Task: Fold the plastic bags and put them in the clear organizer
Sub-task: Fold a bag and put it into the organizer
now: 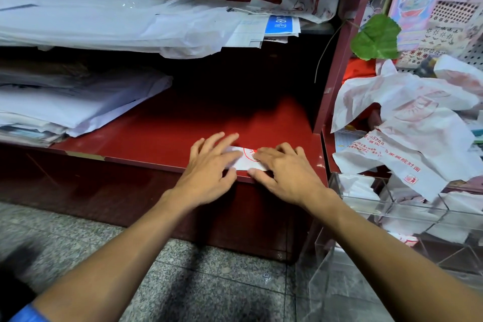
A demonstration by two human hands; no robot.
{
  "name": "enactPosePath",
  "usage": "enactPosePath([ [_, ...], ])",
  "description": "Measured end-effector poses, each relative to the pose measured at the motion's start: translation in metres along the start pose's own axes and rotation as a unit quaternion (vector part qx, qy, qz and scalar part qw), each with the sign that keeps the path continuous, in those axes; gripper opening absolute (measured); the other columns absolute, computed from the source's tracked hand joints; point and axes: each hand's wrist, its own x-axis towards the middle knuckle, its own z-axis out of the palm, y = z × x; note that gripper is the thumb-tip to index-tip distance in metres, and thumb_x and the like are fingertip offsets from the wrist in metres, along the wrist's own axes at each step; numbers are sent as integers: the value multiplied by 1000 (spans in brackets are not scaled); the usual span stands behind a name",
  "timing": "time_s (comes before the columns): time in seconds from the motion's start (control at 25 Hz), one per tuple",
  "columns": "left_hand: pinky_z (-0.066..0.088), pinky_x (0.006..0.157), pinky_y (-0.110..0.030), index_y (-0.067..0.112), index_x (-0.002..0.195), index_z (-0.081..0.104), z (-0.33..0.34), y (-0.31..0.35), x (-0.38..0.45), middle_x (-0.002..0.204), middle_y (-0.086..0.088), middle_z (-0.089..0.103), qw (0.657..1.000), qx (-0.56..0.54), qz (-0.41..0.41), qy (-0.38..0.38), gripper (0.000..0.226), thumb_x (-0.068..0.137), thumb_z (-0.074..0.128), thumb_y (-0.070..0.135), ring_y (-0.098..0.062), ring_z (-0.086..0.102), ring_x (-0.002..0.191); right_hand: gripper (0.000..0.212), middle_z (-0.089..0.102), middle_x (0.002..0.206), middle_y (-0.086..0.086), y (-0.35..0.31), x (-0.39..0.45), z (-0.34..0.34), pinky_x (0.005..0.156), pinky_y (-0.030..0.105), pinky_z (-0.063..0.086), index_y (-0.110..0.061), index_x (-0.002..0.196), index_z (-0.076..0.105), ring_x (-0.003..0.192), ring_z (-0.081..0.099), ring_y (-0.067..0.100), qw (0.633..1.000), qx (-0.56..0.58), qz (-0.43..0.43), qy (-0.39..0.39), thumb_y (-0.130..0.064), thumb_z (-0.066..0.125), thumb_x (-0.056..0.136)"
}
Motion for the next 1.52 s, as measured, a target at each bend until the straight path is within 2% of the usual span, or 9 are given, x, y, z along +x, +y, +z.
enactPosePath([
  [0.16, 16, 115, -49, 32, 124, 64, -5, -7, -5, 129, 20, 57, 998, 17, 33, -50, 44, 82, 72, 39, -13, 38, 125, 40, 60, 125, -8, -4, -11, -3, 86, 36, 30, -27, 128, 57, 111, 43, 22, 996, -65, -53, 23, -48, 51, 94],
  [0.32, 47, 86, -36, 28, 87, 75, -19, 17, 2, 86, 20, 70, 976, -214, 7, 31, 10, 77, 74, 29, -6, 58, 90, 8, 65, 78, -6, 0, -33, -26, 75, 36, 41, -29, 91, 66, 84, 55, 19, 976, 213, 8, 51, -32, 60, 89],
  [0.44, 46, 64, -25, 16, 84, 73, -30, 67, 13, 74, 4, 70, 924, -382, -29, 8, 7, 82, 78, 12, -4, 59, 68, 10, 64, 68, 1, 21, -65, -62, 64, 34, 45, -20, 73, 67, 64, 56, 10, 934, 341, 98, 44, -23, 72, 82],
  [0.72, 46, 68, -23, 4, 87, 73, 4, 218, 48, 80, -8, 73, 897, -434, 45, -71, 10, 78, 78, 2, -2, 57, 70, 6, 67, 74, 3, 104, -169, -133, 64, 25, 43, -4, 82, 71, 65, 55, 7, 917, 335, 213, 41, -4, 76, 78],
  [0.84, 45, 72, -19, 19, 85, 67, 24, 262, 50, 80, 9, 68, 914, -389, 76, -82, 20, 77, 77, 4, 6, 58, 75, 11, 61, 76, -5, 129, -196, -136, 65, 28, 39, -14, 83, 71, 70, 52, 10, 959, 177, 220, 4, -15, 78, 76],
  [0.96, 52, 73, -28, 27, 84, 58, 43, 293, 48, 88, 5, 71, 911, -408, 1, -60, 27, 78, 78, 9, -6, 66, 85, 10, 63, 78, -7, 146, -211, -136, 66, 27, 37, -15, 86, 73, 73, 55, 11, 966, 149, 211, 28, -18, 78, 77],
  [1.16, 56, 81, -48, 33, 76, 61, 59, 316, 52, 94, -11, 75, 813, -556, -156, -73, 30, 76, 80, 9, -35, 71, 92, 10, 64, 65, -5, 182, -247, -132, 51, 20, 40, -10, 88, 70, 56, 53, 6, 823, 443, 351, 52, -8, 77, 81],
  [1.32, 51, 63, -26, 25, 89, 60, 69, 333, 49, 97, -5, 74, 837, -516, -146, -114, 28, 78, 78, 7, -19, 69, 83, 17, 64, 66, 12, 207, -268, -128, 46, 25, 41, -12, 98, 68, 50, 53, 18, 767, 502, 393, 75, -4, 73, 84],
  [1.52, 53, 77, -28, 19, 94, 66, 75, 329, 53, 87, 0, 75, 866, -473, -115, -109, 19, 83, 73, 5, -14, 71, 88, 24, 68, 94, 8, 216, -275, -123, 76, 33, 51, -12, 95, 67, 87, 62, 24, 934, 194, 299, -14, 7, 56, 85],
])
